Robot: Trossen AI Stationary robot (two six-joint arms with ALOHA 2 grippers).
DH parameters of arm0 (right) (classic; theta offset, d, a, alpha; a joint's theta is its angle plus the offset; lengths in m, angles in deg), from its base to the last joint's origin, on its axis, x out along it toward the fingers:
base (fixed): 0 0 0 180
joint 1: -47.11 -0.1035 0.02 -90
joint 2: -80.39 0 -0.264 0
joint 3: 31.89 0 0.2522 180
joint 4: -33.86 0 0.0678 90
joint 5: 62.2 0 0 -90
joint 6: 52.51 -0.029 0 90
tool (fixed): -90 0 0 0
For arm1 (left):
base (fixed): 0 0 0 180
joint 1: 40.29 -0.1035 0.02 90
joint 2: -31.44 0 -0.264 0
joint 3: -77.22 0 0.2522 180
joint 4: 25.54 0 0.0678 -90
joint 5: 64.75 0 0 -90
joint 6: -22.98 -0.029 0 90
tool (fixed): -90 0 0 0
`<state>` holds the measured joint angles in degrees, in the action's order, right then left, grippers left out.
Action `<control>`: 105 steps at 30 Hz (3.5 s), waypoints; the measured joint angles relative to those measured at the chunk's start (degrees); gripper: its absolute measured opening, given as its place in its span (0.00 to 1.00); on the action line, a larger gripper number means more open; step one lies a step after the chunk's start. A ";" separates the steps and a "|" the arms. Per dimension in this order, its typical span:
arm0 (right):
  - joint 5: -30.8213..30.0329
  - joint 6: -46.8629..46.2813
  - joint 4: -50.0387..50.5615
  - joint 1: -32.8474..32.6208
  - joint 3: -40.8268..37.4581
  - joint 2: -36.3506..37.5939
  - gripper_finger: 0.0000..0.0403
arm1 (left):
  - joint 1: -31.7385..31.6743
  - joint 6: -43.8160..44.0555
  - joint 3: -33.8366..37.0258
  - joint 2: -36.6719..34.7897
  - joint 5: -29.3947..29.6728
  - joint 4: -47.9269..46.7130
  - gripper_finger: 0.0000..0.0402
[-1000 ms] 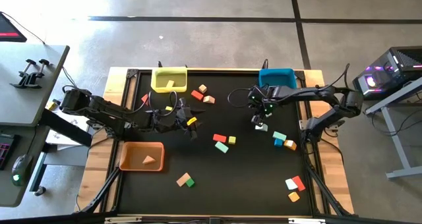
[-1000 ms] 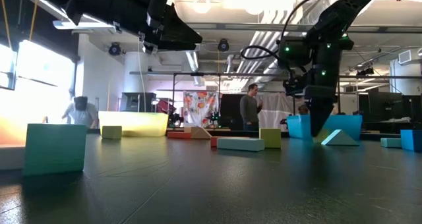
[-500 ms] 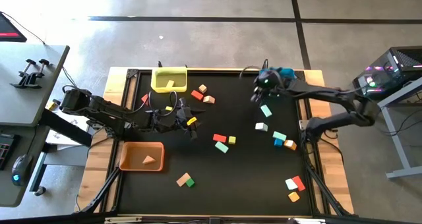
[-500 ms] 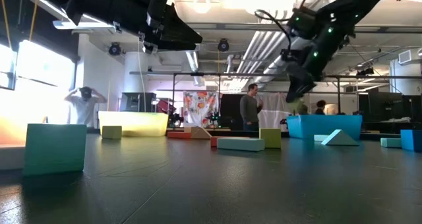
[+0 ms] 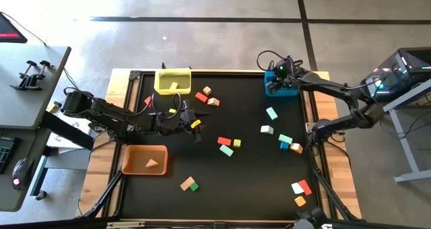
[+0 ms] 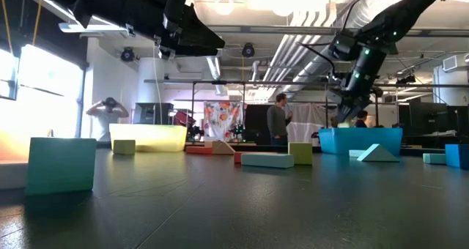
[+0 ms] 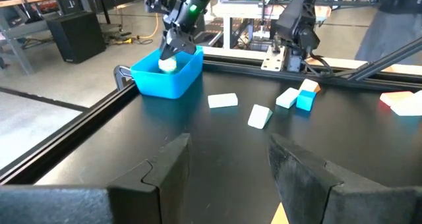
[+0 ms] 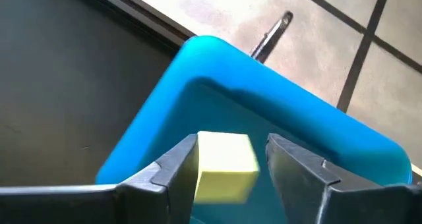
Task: Sort blocks by size
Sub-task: Put the yellow wooden block into the blue bin, then put the light blue wooden block into the orange bin
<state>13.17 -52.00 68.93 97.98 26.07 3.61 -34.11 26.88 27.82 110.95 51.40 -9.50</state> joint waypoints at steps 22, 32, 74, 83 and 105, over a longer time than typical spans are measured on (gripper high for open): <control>10.29 1.51 -12.04 -9.67 -0.02 -0.30 0.48 | 0.04 0.57 0.00 -0.02 0.00 0.00 0.47; 10.39 1.33 -21.65 -31.16 -0.02 -0.28 0.48 | 0.76 0.55 0.00 -0.01 0.00 0.00 0.47; -5.14 -36.91 31.42 -65.00 -0.09 4.44 0.50 | 1.64 -0.06 0.00 0.00 0.18 0.02 0.47; -2.59 -28.43 28.18 -55.47 -3.92 4.39 0.67 | 1.64 -0.06 0.00 0.00 0.18 -0.18 0.47; 6.46 -12.08 5.93 -43.72 -15.17 4.35 0.63 | 1.62 -0.04 0.00 0.00 0.18 -0.08 0.47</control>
<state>19.63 -64.07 74.86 54.26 10.91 7.96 -32.49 26.84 27.82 110.95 51.58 -9.58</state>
